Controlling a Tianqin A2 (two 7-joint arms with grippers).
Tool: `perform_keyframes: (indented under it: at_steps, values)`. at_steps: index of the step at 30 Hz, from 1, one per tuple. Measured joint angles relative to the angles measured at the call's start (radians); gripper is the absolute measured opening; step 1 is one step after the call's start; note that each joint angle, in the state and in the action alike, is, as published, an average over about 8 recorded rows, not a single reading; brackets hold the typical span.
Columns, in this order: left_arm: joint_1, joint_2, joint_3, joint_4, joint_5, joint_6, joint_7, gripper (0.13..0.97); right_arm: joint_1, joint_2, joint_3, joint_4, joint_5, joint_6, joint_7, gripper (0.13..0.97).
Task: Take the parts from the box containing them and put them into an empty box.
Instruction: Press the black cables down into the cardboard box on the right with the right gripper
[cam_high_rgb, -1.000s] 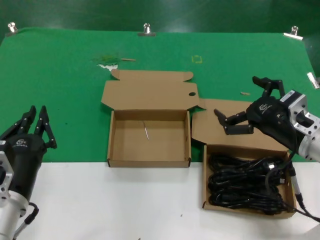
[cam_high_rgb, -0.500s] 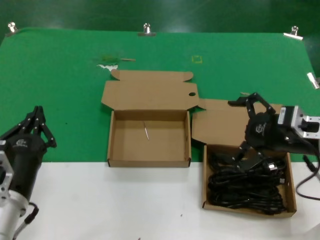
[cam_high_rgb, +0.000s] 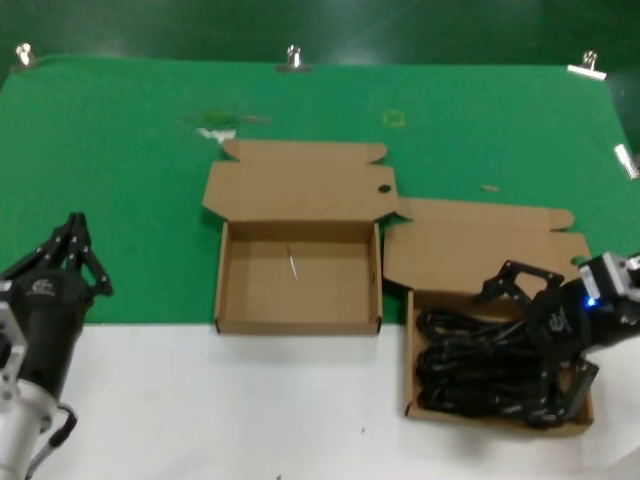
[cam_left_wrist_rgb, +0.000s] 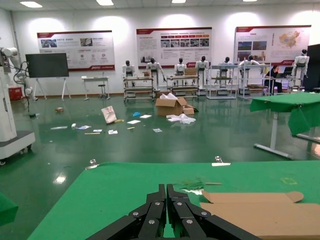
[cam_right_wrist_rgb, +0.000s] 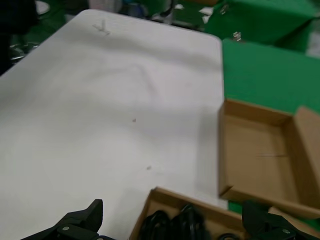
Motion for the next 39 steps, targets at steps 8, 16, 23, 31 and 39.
perform_keyframes:
  at_steps: [8, 16, 23, 31, 39]
  values:
    - [0.000, 0.000, 0.000, 0.000, 0.000, 0.000, 0.000, 0.151, 0.153, -0.111, -0.094, -0.270, -0.132, -0.062, -0.080, 0.966]
    - [0.000, 0.000, 0.000, 0.000, 0.000, 0.000, 0.000, 0.151, 0.281, -0.260, -0.153, -0.606, -0.242, 0.025, -0.206, 0.966]
    - [0.000, 0.000, 0.000, 0.000, 0.000, 0.000, 0.000, 0.151, 0.340, -0.362, -0.146, -0.802, -0.279, 0.171, -0.297, 0.966]
    - [0.000, 0.000, 0.000, 0.000, 0.000, 0.000, 0.000, 0.151, 0.347, -0.405, -0.124, -0.859, -0.296, 0.282, -0.323, 0.966]
    - [0.000, 0.000, 0.000, 0.000, 0.000, 0.000, 0.000, 0.151, 0.331, -0.418, -0.094, -0.868, -0.298, 0.314, -0.329, 0.966]
